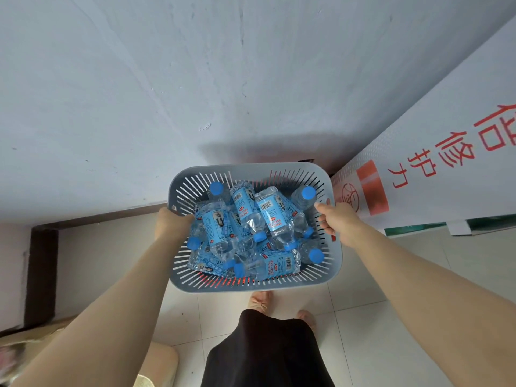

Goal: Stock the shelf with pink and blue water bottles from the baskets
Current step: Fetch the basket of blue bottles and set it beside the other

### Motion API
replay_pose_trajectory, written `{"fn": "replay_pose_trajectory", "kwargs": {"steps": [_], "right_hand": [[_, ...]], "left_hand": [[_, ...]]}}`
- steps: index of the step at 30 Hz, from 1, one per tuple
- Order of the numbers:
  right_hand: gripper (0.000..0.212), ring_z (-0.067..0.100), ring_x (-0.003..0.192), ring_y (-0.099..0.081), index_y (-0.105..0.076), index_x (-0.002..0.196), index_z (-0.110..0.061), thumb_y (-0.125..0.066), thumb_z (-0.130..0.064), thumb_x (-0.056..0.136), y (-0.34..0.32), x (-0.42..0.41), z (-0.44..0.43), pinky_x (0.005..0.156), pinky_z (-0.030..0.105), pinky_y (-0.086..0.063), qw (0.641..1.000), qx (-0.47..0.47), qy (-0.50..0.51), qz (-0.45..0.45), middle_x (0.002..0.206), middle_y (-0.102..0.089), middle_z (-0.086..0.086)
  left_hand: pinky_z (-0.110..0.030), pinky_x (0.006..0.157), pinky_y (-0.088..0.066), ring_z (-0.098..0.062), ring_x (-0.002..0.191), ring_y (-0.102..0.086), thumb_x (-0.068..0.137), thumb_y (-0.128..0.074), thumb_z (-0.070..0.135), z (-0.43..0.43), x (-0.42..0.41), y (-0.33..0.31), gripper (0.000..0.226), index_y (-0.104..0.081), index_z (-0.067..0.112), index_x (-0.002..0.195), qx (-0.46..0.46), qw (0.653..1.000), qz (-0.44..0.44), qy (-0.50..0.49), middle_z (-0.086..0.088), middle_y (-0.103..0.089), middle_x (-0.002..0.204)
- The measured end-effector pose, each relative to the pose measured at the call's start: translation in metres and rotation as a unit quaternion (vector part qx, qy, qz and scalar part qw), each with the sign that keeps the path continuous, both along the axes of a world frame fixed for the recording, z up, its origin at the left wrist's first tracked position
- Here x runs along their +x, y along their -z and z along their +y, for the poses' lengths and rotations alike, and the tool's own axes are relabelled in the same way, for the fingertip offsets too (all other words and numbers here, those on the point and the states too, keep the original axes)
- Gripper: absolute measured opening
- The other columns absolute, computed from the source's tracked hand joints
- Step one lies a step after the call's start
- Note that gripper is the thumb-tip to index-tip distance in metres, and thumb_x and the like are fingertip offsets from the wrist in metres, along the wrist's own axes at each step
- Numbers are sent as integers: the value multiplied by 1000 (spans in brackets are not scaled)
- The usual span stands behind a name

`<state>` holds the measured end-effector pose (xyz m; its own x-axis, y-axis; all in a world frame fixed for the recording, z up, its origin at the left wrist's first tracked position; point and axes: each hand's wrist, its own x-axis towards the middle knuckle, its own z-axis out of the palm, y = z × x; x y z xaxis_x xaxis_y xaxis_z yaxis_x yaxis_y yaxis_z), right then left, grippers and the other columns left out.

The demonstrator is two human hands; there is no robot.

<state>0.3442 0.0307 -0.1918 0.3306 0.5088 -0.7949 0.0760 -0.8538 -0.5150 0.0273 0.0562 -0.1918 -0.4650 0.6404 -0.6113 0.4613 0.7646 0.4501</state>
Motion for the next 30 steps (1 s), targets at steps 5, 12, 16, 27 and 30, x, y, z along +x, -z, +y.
{"fn": "replay_pose_trajectory", "kwargs": {"steps": [5,12,16,27,30], "right_hand": [[35,14,52,-36,-46,75,-12,-54,-41,93,-3,3,-1,47,26,-31,1000,-12,-2,1,63,-42,4],[46,14,52,-34,-45,68,-14,-41,-51,95,-29,-1,-10,51,27,-29,999,0,32,16,58,-40,2],[49,14,51,-31,-42,66,-16,-38,-56,94,-51,-1,-19,50,28,-26,1000,-2,29,3,58,-35,1],[45,14,52,-25,-30,66,-23,-31,-56,96,-141,18,-78,48,26,-22,999,6,43,-1,64,-30,-1],[51,13,47,-22,-35,64,-19,-30,-60,94,-164,29,-99,45,24,-22,999,7,49,-11,57,-30,0]], "left_hand": [[-33,62,-41,-22,54,-42,87,-64,23,4,-12,-4,31,-46,8,67,-27,999,-20,-3,-8,-45,62],[-28,48,-31,-19,47,-31,84,-66,42,-16,-16,-21,45,-42,8,67,-45,990,-96,-89,-7,-34,54],[-27,49,-26,-16,47,-26,83,-64,47,-28,-13,-50,44,-38,16,65,-39,983,-145,-104,-4,-30,54],[-23,47,-23,-13,47,-21,87,-56,52,-83,7,-156,45,-48,10,74,-70,979,-169,-90,0,-27,55],[-23,47,-23,-13,47,-20,91,-51,52,-108,19,-180,49,-35,16,61,-77,977,-170,-99,1,-26,55]]}}
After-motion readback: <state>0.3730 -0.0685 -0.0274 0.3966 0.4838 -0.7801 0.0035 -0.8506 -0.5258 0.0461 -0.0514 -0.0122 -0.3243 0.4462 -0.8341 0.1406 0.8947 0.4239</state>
